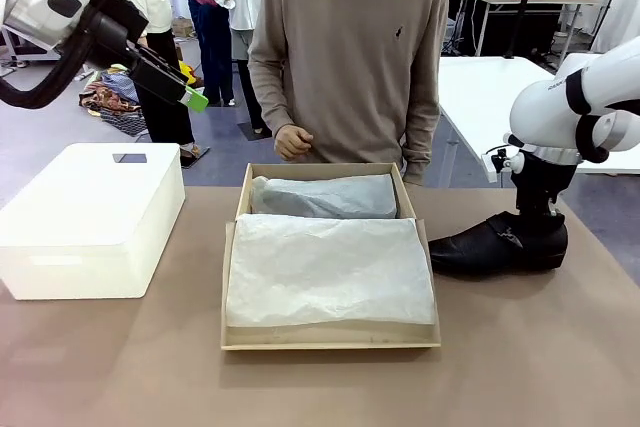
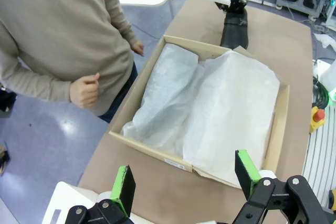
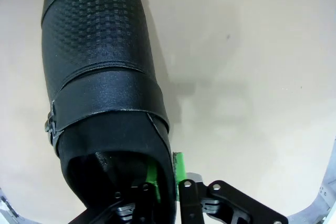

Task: Pack the shoes into the box.
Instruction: Place the other shoe of the Shoes into the Shoes Box.

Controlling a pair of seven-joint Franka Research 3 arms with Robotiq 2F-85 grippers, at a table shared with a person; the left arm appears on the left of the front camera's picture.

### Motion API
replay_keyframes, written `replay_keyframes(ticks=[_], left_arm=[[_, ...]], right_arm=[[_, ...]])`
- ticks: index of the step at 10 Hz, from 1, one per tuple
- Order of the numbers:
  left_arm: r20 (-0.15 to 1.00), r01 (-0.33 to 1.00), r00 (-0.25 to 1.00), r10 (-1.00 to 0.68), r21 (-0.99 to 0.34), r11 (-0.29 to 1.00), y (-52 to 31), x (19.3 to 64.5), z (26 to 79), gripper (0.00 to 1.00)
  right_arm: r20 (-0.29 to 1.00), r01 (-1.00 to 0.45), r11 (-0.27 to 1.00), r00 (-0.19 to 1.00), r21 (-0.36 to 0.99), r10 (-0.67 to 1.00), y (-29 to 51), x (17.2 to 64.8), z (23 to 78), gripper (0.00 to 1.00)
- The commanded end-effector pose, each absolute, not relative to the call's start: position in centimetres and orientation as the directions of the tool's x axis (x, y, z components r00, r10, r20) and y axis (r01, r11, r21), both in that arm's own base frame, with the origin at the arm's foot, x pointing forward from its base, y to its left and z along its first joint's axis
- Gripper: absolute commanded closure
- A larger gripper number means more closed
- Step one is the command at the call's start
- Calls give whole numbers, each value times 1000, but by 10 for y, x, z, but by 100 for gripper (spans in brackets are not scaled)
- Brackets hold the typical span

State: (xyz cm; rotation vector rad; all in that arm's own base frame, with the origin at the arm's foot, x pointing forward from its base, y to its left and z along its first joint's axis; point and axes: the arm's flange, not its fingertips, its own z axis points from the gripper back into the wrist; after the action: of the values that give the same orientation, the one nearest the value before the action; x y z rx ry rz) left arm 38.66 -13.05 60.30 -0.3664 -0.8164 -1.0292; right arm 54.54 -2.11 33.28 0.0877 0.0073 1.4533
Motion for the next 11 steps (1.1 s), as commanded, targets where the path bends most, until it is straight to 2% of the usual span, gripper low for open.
replay_keyframes(ticks=[1,4,6,9,11], left_arm=[[757,876,242,-607,98,472,-128,387,599,0],[757,876,242,-607,98,472,-128,387,599,0],[757,876,242,-607,98,472,-128,387,599,0],[757,876,242,-607,98,472,-128,387,599,0],[757,876,242,-607,98,472,-128,387,599,0]], right_arm=[[74,-990,121,126,70,989,-24,547,342,100],[81,-970,239,243,50,967,-29,542,375,100],[120,-942,318,330,111,936,-33,536,412,100],[141,-841,501,532,205,835,-38,526,450,100],[159,-807,528,576,265,801,-40,521,465,100]])
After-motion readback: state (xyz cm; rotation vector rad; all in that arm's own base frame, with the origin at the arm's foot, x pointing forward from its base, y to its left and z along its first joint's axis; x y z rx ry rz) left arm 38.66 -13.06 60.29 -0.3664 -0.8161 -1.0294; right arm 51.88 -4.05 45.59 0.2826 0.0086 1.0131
